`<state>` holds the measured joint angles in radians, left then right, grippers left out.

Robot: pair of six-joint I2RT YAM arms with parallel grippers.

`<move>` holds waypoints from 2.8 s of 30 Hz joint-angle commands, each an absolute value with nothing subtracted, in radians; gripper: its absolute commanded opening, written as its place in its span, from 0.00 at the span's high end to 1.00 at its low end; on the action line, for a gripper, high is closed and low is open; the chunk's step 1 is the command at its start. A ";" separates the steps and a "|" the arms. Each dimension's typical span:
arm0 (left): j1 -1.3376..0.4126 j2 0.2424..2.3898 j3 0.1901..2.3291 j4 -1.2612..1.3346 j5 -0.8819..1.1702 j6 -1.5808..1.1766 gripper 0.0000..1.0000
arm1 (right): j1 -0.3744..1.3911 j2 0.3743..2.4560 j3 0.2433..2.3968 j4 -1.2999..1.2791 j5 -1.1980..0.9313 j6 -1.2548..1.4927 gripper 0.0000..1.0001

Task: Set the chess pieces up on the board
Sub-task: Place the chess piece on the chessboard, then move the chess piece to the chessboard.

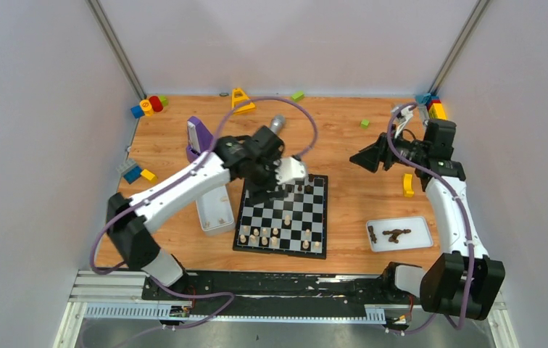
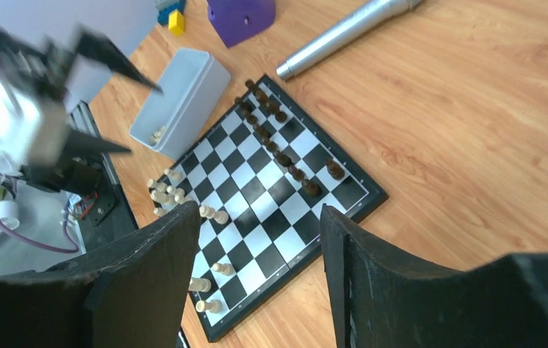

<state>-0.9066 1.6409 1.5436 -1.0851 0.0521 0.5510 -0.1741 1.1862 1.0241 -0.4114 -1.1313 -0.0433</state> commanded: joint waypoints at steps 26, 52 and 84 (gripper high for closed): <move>-0.387 1.127 1.256 -0.819 0.150 0.364 0.00 | 0.762 1.640 1.126 -0.564 -0.431 -0.402 0.35; -0.380 1.115 1.254 -0.806 0.087 0.352 0.00 | 0.934 1.540 1.038 -0.616 -0.390 -0.456 0.99; -0.368 1.103 1.241 -0.814 0.081 0.355 0.00 | 1.052 1.592 1.011 -0.578 -0.317 -0.472 0.97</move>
<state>-0.3771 1.1316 1.2442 -0.8333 0.0799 0.3641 1.0405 1.5780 1.0115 -0.6060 -0.3283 -0.4583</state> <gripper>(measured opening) 0.997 0.200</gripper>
